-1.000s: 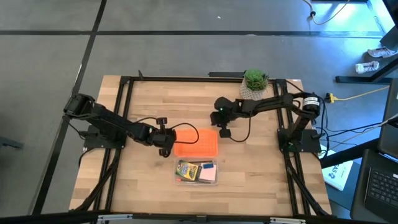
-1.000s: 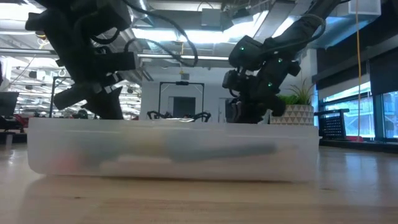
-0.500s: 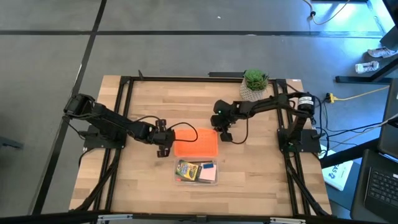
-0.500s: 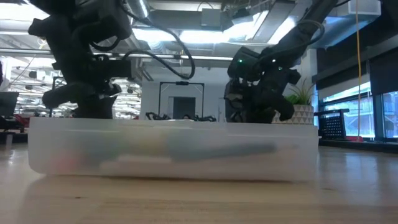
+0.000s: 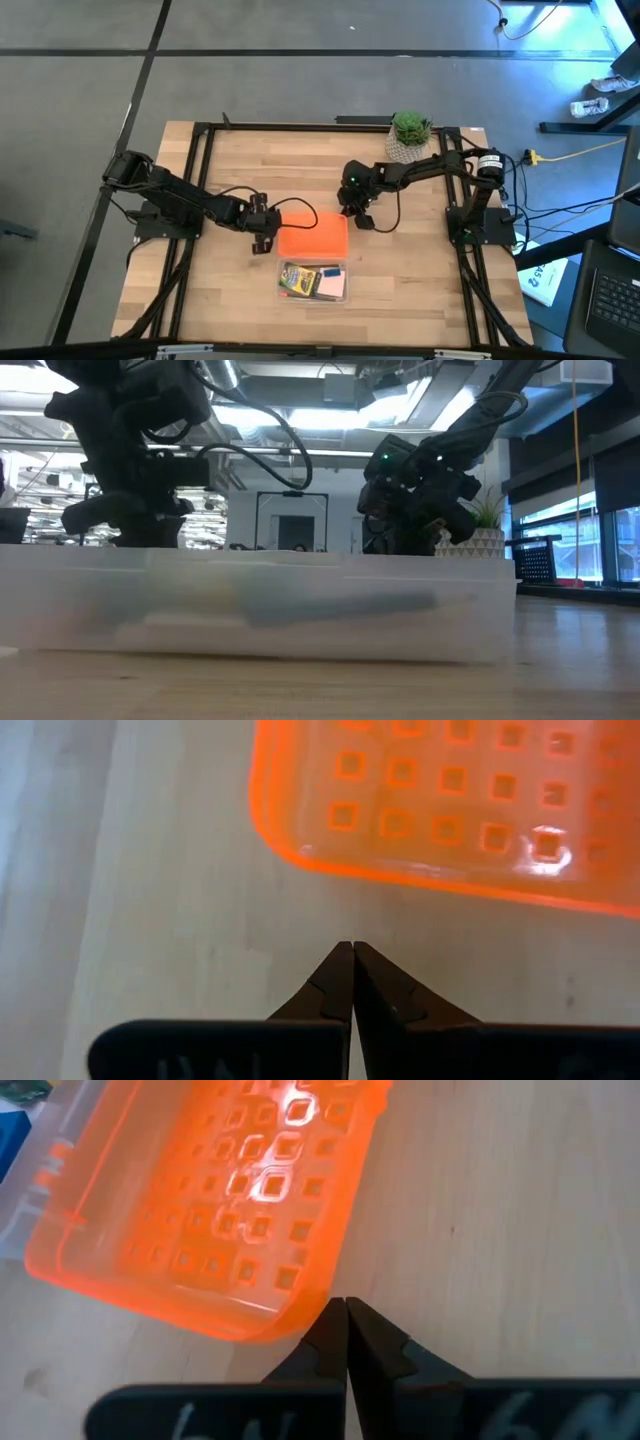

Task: Pack school essentials
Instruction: Close the supply box

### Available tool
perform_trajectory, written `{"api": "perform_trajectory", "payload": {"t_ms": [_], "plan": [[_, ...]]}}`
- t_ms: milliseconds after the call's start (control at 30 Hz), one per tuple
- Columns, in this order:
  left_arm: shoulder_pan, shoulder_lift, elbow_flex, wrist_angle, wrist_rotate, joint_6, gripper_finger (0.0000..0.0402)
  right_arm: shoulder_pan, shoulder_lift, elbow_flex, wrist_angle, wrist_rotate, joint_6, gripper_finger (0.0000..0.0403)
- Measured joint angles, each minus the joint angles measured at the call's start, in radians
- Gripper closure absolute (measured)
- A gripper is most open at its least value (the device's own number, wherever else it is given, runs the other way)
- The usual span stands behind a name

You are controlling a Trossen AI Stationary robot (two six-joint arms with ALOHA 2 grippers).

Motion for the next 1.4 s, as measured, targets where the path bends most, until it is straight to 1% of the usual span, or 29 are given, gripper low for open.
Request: {"api": "perform_trajectory", "payload": {"t_ms": [133, 267, 367, 700, 967, 1133, 1333, 1400], "plan": [[0.0, 0.0, -0.001, 0.028, 0.051, 0.02, 0.0401, 0.0, 0.0, 0.0, -0.004, 0.0, 0.0, 0.0398], [0.0, 0.0, -0.044, 0.105, 0.076, 0.02, 0.0401, 0.0, 0.0, 0.0, -0.032, 0.029, 0.005, 0.0398], [0.0, 0.0, -0.066, 0.151, 0.077, 0.017, 0.0401, 0.003, 0.0, 0.0, -0.047, 0.043, 0.006, 0.0398], [0.0, 0.0, -0.071, 0.169, 0.094, 0.022, 0.0401, 0.016, 0.002, 0.0, -0.055, 0.045, 0.034, 0.0398], [0.0, 0.0, -0.071, 0.174, 0.096, 0.023, 0.0402, 0.049, 0.047, 0.002, 0.011, 0.047, 0.034, 0.0398], [0.0, 0.0, -0.071, 0.191, 0.096, 0.041, 0.0402, 0.046, 0.056, -0.001, 0.083, -0.022, 0.053, 0.0398], [0.0, 0.0, -0.071, 0.211, 0.048, 0.049, 0.0402, 0.047, 0.056, -0.002, 0.089, -0.041, 0.053, 0.0398], [0.0, 0.0, -0.071, 0.211, 0.046, 0.049, 0.0402, 0.046, 0.056, -0.002, 0.09, -0.055, 0.052, 0.0398]]}}
